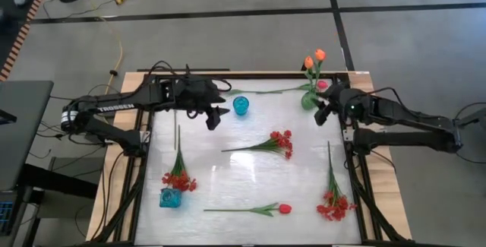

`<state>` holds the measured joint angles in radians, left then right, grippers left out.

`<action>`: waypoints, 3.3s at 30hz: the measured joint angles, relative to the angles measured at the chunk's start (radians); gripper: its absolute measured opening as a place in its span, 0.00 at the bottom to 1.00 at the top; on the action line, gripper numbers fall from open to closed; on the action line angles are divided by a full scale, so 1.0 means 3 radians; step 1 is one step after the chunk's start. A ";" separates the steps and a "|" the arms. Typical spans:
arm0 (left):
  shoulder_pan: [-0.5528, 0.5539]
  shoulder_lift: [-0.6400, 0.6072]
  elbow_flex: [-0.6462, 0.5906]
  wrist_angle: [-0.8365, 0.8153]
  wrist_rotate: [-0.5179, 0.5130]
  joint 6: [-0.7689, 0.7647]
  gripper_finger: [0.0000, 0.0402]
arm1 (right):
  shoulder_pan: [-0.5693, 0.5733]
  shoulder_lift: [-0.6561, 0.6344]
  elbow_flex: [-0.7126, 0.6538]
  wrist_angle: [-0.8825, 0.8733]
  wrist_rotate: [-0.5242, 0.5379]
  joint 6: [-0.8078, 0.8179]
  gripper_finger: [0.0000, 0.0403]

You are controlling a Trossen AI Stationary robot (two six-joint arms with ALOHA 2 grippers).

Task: Sort flowers into vase by color
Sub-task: Put the orange tulip into the green vase

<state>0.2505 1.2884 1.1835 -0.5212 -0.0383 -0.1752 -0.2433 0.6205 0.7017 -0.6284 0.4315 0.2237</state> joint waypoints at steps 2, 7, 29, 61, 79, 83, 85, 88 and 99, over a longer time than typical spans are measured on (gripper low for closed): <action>0.0134 0.0000 0.0000 -0.0094 0.0037 0.0077 0.49 | 0.0114 0.0002 0.0026 -0.0014 -0.0184 0.0089 0.41; 0.0648 0.0036 0.0000 -0.0073 0.0336 0.0348 0.49 | 0.0456 0.0056 0.0032 0.0000 -0.0397 0.0284 0.41; 0.1242 0.2267 0.2049 -0.1149 0.0264 0.1546 0.49 | 0.1175 0.0922 0.0032 0.0201 -0.0399 0.0826 0.41; 0.1357 0.2930 0.1734 -0.1061 -0.0035 0.2326 0.49 | 0.1308 0.1157 0.0032 0.0403 -0.0397 0.0800 0.41; 0.1384 0.3124 0.1820 -0.1139 -0.0071 0.2352 0.26 | 0.1334 0.1157 0.0032 0.0454 -0.0399 0.0824 0.41; 0.1392 0.3130 0.1933 -0.1238 -0.0188 0.2276 0.07 | 0.1334 0.1157 0.0032 0.0454 -0.0399 0.0824 0.41; 0.1392 0.3130 0.2024 -0.1373 -0.0212 0.2237 0.02 | 0.1334 0.1157 0.0032 0.0454 -0.0399 0.0824 0.41; 0.1390 0.3130 0.2208 -0.1697 -0.0201 0.2262 0.03 | 0.1334 0.1157 0.0032 0.0455 -0.0399 0.0824 0.41; 0.1339 0.3128 0.2940 -0.3060 0.0017 0.2002 0.01 | 0.1334 0.1157 0.0032 0.0737 -0.0399 0.0769 0.41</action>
<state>0.6520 2.2269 2.0655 -1.4393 -0.0332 0.4254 0.1570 0.9676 0.7113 -0.4073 0.3118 0.4544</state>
